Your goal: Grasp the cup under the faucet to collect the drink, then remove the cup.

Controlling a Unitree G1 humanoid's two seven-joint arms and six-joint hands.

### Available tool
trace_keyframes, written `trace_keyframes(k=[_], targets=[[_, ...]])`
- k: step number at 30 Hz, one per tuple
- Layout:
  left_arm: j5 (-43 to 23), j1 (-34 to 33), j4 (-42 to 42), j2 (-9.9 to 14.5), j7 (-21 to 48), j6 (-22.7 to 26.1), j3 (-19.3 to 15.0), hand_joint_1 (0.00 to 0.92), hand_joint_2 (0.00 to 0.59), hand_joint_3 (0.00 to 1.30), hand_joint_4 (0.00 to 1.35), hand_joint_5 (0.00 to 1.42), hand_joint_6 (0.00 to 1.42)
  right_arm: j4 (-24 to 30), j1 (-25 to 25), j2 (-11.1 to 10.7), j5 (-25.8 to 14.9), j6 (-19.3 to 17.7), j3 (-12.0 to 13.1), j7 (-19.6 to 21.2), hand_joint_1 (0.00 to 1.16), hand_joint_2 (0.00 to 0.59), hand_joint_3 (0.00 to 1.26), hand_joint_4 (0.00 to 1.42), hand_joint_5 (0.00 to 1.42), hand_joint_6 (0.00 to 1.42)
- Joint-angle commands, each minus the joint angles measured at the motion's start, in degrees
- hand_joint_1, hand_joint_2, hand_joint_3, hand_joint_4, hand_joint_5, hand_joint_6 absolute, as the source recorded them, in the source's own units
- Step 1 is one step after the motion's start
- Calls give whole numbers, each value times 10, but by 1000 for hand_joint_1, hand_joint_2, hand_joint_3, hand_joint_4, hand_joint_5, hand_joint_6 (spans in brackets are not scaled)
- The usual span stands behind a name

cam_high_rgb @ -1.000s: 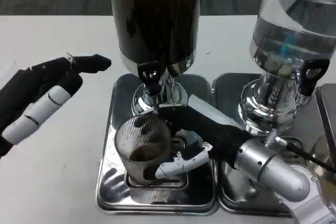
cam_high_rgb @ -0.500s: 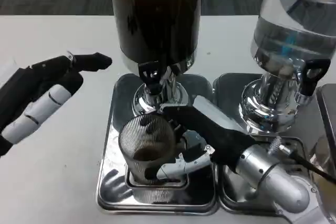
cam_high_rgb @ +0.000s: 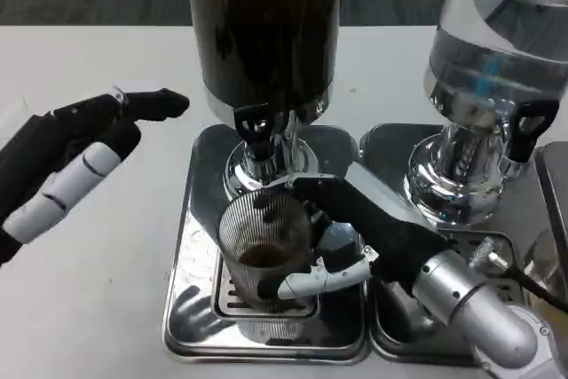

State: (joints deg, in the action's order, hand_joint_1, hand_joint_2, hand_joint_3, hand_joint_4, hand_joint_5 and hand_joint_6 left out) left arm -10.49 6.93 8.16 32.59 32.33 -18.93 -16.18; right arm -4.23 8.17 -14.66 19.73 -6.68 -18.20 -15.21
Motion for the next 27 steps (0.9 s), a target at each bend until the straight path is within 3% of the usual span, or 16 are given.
trace_keyframes(k=[1,27], targets=[[6,-5,-7,2,0,-1,7,0,221,349,280,220,144,20,-8,-7,-13,8,13,-8,933,191,594,601,689,646],[9,0,-15,-10,2,-9,35,0,230,278,219,209,140,122,-59,-28,-46,59,57,-32,927,200,616,629,719,680]])
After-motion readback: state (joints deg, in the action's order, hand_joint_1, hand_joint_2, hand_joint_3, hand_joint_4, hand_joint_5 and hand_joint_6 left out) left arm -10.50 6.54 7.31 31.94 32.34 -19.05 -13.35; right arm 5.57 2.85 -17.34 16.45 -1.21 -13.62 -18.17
